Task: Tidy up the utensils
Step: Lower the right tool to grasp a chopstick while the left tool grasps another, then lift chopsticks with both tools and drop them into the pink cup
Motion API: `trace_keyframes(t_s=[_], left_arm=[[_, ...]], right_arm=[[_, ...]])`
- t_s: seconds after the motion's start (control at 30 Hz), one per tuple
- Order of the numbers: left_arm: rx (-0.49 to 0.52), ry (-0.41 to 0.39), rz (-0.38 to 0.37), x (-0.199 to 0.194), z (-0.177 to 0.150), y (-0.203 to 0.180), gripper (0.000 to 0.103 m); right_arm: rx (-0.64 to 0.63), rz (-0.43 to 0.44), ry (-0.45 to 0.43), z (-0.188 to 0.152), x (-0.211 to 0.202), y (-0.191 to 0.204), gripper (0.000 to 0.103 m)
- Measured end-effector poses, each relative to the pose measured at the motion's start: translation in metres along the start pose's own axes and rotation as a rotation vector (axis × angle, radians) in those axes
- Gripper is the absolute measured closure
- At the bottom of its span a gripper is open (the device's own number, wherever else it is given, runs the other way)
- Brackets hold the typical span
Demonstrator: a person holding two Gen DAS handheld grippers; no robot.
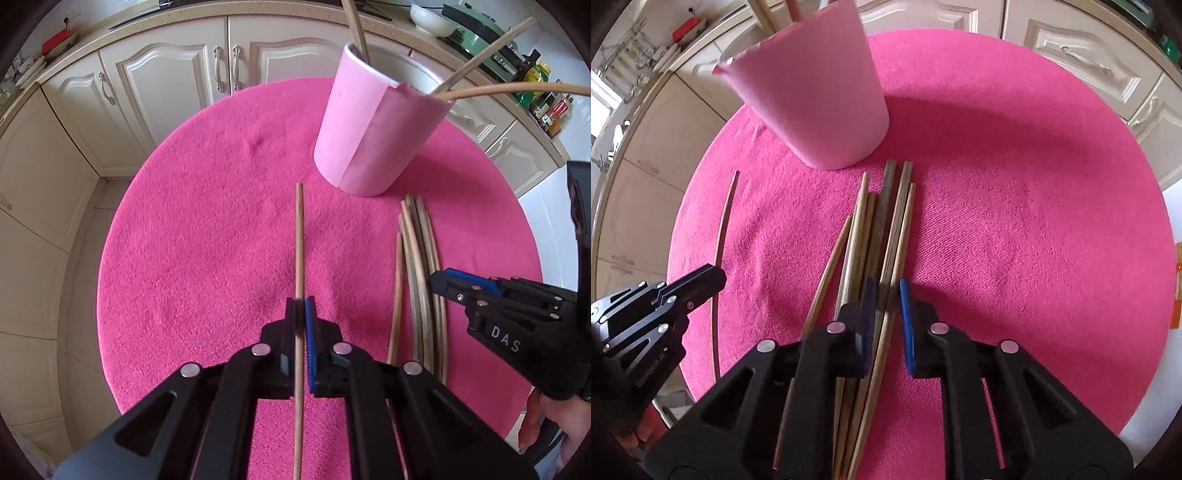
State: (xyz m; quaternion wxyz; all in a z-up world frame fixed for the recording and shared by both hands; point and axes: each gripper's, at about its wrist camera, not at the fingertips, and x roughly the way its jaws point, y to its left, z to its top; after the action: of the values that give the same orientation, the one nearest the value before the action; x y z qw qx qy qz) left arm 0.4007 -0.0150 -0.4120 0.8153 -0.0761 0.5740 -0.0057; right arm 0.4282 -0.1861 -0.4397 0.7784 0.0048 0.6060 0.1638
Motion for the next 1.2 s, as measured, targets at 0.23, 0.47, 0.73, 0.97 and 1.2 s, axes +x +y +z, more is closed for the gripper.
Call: trace_keyframes(t_s=[0.23,0.47,0.73,0.97,1.2], left_arm=[[0.002,-0.017,-0.017,-0.005,0.002,-0.001,0.098],[0.004,-0.019,-0.022,-0.007,0.002,-0.002,0.098],[0.009,-0.022,-0.025,-0.009,0.004,-0.002,0.098],[0.003,-0.035,-0.03,-0.012,0.006,-0.003,0.098],[0.005,-0.15,-0.072,-0.043,0.015,-0.003,0.098]], right_arm=[[0.066,0.04,0.011,0.003,-0.002,-0.015,0.095],[0.069,0.03,0.018,0.0,-0.003,-0.023,0.095],[0.032,-0.018,0.039,0.008,0.001,0.0,0.095],[-0.017,-0.055,0.058,0.011,0.013,0.007,0.095],[0.118,0.101,-0.075,-0.003,-0.014,-0.026,0.097]])
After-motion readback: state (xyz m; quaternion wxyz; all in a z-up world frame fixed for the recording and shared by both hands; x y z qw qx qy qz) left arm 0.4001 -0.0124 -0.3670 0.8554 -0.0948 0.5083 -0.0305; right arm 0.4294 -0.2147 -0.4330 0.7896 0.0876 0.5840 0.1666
